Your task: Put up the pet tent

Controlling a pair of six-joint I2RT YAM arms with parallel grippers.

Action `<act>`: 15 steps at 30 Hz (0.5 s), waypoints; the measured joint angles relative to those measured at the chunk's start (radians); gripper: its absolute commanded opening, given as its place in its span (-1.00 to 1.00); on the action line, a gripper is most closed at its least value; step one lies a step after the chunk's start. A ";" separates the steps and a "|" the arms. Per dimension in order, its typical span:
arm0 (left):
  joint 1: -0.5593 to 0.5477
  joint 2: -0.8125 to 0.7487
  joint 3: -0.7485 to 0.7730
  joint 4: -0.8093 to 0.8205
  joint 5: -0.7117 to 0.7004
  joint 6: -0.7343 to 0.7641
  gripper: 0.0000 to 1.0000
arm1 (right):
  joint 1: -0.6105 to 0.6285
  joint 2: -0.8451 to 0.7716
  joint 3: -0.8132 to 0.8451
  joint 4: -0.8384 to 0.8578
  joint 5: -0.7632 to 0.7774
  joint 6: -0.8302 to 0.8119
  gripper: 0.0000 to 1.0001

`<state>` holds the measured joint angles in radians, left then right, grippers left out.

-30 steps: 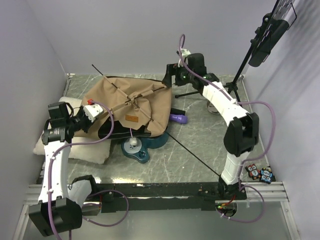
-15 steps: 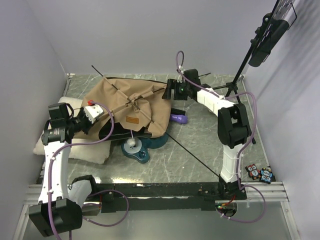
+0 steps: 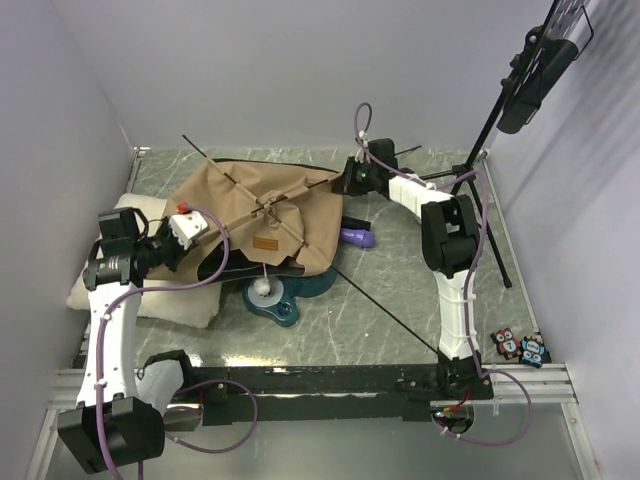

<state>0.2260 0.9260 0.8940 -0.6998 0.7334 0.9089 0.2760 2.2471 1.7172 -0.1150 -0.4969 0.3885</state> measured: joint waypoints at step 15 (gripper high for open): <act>0.055 -0.159 -0.098 0.098 -0.056 0.004 -0.99 | 0.010 -0.285 0.223 0.043 -0.025 0.021 -1.00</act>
<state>0.2813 0.7673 0.7959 -0.6022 0.6773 0.9131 0.2859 1.9617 1.9404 -0.0719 -0.5217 0.4095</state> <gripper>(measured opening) 0.035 0.010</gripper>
